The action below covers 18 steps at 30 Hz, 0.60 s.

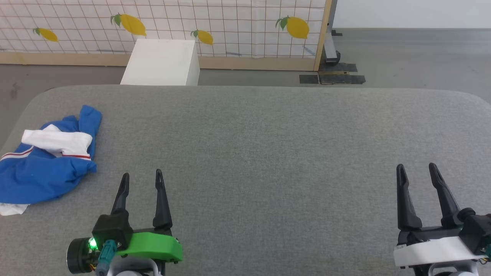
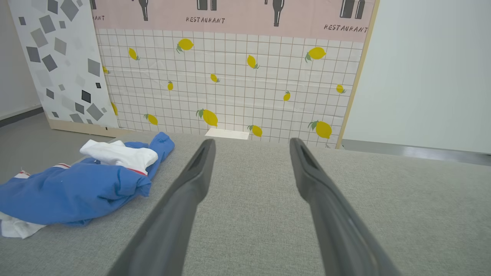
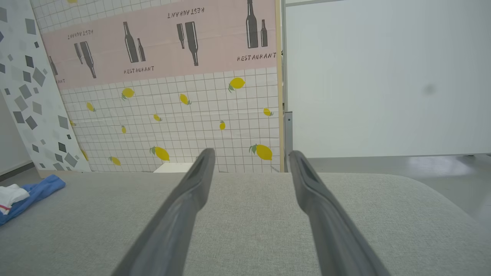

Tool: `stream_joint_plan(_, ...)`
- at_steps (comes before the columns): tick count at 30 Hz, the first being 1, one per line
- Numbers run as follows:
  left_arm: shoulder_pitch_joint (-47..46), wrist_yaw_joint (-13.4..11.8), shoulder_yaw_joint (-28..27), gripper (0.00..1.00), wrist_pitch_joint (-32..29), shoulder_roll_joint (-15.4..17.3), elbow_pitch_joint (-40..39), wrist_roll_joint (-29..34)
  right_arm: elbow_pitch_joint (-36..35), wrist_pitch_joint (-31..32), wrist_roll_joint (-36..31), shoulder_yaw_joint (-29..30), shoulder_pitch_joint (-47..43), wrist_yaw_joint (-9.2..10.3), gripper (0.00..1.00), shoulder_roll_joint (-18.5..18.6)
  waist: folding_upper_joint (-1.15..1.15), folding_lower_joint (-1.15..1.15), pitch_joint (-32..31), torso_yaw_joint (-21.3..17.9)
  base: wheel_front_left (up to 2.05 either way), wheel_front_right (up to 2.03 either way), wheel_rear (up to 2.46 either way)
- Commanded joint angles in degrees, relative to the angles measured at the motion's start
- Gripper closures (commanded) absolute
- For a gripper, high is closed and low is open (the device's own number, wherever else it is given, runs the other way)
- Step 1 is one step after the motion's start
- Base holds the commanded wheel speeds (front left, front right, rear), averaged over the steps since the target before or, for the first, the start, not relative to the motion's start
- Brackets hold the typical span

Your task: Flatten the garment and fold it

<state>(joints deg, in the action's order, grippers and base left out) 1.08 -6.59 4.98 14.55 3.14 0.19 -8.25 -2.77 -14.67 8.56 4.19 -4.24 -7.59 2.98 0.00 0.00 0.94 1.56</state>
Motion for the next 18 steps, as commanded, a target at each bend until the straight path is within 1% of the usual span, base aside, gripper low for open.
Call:
stream_joint_plan(1, -0.7, -0.1, 0.1, 0.00, 0.4, -0.3, 0.3, 0.3, 0.1, -0.3, 0.1, 0.0, -0.7, 0.10, 0.00, -0.1, 0.00, 0.00, 0.1, 0.2, 0.00, 0.00, 0.00)
stream_joint_plan(6, -1.1, -0.1, 0.1, 0.00, 0.4, -0.3, 0.5, 0.4, -0.1, -0.3, 0.0, 0.2, -0.6, 0.10, 0.00, -0.1, 0.00, 0.00, 0.3, 1.5, 0.00, 0.00, 0.00)
stream_joint_plan(10, -1.4, -0.3, -0.1, 0.00, 0.4, -0.3, 0.9, 0.7, -0.1, -0.3, -0.2, 0.1, -0.5, 0.10, 0.00, -0.1, 0.00, 0.00, 0.5, 3.3, 0.00, 0.00, 0.00)
stream_joint_plan(18, -1.8, -0.7, -0.9, 0.00, 0.4, -0.3, 1.2, 0.7, -0.3, -0.3, -0.7, 0.2, -0.6, 0.10, 0.00, -0.1, 0.00, 0.00, 0.9, 9.3, 0.00, 0.00, 0.00)
